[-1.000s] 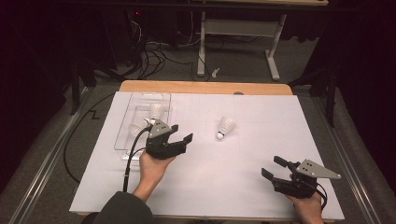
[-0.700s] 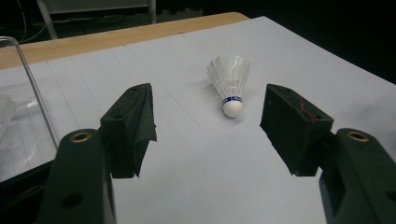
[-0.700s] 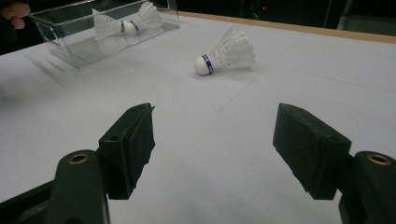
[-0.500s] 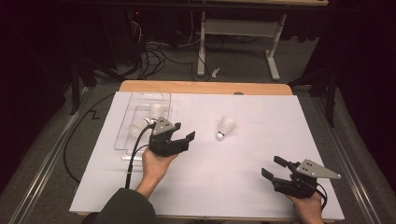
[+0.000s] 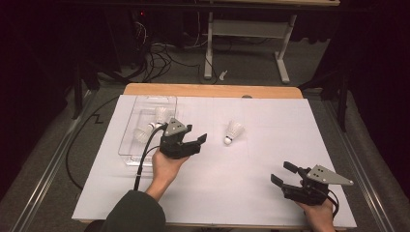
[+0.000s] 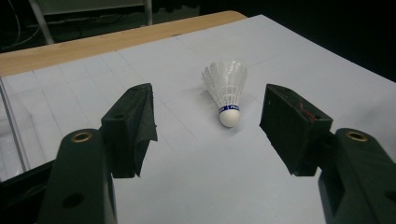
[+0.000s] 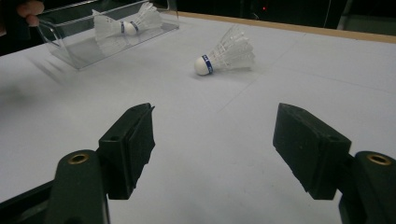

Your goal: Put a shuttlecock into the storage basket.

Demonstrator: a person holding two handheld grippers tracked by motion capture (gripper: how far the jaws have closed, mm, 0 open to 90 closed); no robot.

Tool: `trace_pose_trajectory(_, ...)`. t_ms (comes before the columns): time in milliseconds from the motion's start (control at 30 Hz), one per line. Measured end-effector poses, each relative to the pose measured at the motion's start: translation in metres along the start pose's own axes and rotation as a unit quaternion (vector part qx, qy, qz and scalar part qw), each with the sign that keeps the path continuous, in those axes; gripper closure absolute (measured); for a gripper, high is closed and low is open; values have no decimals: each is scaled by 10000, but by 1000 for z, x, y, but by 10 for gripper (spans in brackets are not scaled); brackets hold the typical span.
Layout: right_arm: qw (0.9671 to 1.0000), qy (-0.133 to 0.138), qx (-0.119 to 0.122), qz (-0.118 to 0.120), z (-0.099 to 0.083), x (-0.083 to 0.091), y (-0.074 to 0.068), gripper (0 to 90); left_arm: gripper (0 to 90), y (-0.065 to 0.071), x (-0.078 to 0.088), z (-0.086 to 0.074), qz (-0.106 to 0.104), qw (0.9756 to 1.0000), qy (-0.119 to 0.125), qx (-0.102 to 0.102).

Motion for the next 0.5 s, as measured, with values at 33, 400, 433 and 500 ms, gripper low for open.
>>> trace_pose_trajectory(33,10000,1,-1,2,0,0,0,293,361,0,-1,1,4,10000,3,-1)
trace_pose_trajectory(400,10000,23,-1,-12,0,0,0,293,363,2,-9,7,-38,10000,-1,-16)
trace_pose_trajectory(433,10000,23,-1,-11,0,0,0,294,363,2,-10,8,-42,10000,3,-14)
trace_pose_trajectory(500,10000,21,2,-10,0,0,0,293,364,1,-11,8,-36,10000,2,-14)
Point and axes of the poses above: each handheld gripper's, and its own axes: x roughly backward along the jaws, z roughly out of its top, y roughly to its right, the point moved 8 cm from there along -x, roughly forward along the jaws, and after that the axes turned 5 degrees about -y, right-handed, at the moved point
